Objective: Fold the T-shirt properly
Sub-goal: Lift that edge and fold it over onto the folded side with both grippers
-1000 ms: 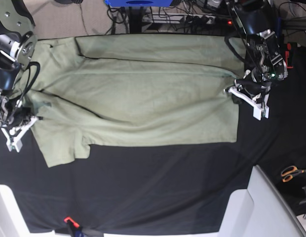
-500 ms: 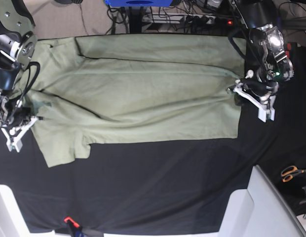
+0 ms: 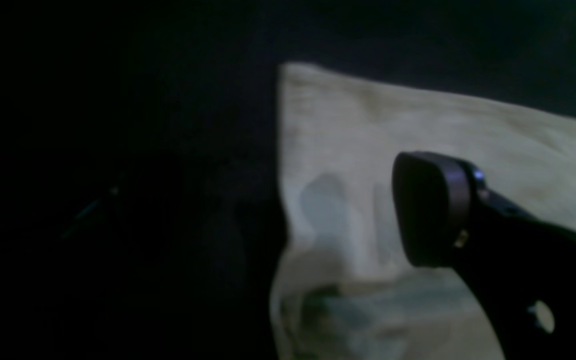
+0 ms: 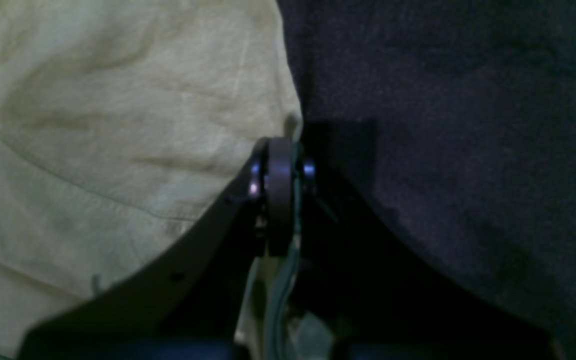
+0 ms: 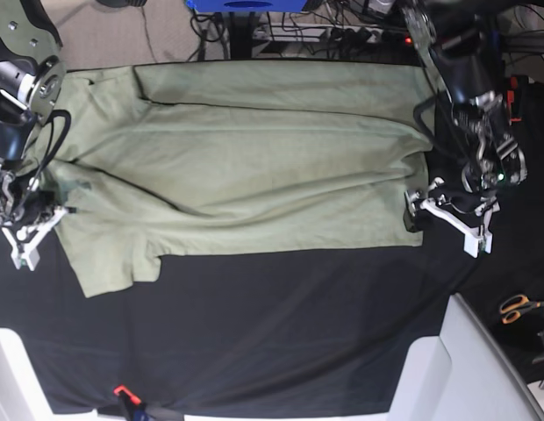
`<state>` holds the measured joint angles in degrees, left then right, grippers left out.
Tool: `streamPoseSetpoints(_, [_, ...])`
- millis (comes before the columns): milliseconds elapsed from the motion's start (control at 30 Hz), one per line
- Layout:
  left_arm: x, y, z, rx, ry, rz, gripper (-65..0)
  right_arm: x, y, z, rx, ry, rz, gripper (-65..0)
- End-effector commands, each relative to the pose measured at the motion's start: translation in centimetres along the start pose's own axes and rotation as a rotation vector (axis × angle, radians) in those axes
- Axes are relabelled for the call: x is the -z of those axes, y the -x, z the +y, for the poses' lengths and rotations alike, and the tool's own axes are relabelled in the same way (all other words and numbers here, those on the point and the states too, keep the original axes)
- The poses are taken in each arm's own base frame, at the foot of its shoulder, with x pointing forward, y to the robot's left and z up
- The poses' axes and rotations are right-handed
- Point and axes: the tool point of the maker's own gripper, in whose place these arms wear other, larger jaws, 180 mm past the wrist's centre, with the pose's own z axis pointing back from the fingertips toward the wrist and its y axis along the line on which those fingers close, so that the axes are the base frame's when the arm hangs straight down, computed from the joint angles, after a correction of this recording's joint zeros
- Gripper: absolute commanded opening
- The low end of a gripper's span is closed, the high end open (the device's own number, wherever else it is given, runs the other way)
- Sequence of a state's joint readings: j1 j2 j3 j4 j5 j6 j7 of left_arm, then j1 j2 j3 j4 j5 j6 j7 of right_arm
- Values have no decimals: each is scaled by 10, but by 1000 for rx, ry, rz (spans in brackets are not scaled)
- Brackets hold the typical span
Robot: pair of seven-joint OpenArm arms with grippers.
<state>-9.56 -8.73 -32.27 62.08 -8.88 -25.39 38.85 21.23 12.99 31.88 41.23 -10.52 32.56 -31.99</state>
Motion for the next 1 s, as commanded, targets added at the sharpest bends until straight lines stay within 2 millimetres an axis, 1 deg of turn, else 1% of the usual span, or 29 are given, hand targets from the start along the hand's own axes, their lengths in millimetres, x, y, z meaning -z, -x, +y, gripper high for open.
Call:
streamPoseSetpoints(0, [1,-19,-2,-1,12,-38,0,-7,-18,-9,-5,15,-41,-648])
streamPoseSetpoints(67, [8,-20,0,-25,21,-23,0,-7,-18,-9,-5,15,-41,-648])
streamPoseSetpoints(167, [19,-20,-6,-60,44,-17,0,-7,-18,-9,-5,15,-41,-648])
streamPoseSetpoints(267, [32,-15,-12,-98,66,-14,0,-7,-18,-9,-5,15,-41,-648])
streamPoseSetpoints(300, [37,-10,-15,-113,74,-2,0,-7,-18,-10,-5,17,-41,-648])
streamPoseSetpoints(400, [45,-2,-15,-147,83,17,0,-8,-19,-11,-6,19,-43,-648])
streamPoseSetpoints(433, [47,1,-16,-157,87,18,-15,-8,-20,-11,-7,19,-44,-648])
streamPoseSetpoints(500, [49,5,-17,-168,89,19,-77,-8,-21,-10,-7,19,-45,-648])
streamPoseSetpoints(600, [50,9,-17,-171,89,25,-188,-8,-21,-11,-8,20,-44,-648])
streamPoseSetpoints(700, [50,8,-17,-171,89,23,-288,-8,-21,-10,-10,20,-44,-648])
streamPoseSetpoints(967, [51,6,-16,-182,86,-17,-457,-8,-21,-10,-8,18,-46,-648])
